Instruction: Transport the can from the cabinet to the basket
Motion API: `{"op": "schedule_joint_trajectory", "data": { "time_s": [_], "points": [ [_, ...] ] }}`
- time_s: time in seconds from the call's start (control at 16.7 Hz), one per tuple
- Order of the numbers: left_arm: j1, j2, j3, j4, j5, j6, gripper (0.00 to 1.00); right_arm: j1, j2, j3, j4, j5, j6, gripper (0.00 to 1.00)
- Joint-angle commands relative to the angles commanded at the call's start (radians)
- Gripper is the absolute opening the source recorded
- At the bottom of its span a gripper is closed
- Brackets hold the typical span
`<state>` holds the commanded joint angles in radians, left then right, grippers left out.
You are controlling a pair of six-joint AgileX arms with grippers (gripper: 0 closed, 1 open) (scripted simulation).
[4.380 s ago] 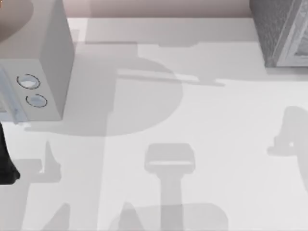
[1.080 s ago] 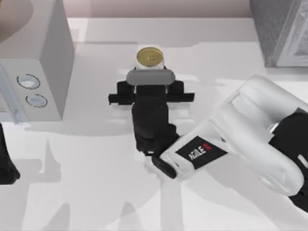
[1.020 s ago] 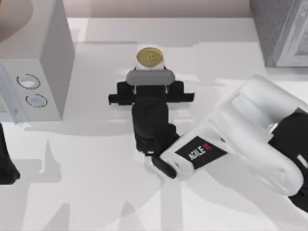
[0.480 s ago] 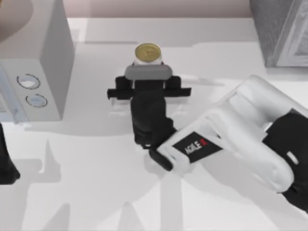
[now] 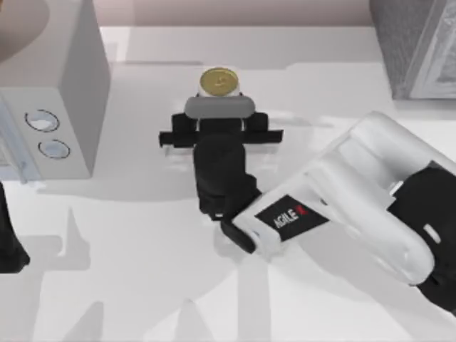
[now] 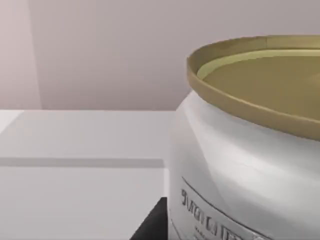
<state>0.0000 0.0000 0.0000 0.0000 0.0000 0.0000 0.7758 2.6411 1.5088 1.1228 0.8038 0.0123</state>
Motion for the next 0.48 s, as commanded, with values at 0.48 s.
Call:
{"op": "schedule_joint_trajectory", "data": {
  "time_s": [0.48],
  "points": [
    [0.0, 0.0, 0.0, 0.0, 0.0, 0.0, 1.0, 0.0, 0.0, 0.0, 0.0, 0.0, 0.0, 1.0]
  ]
}}
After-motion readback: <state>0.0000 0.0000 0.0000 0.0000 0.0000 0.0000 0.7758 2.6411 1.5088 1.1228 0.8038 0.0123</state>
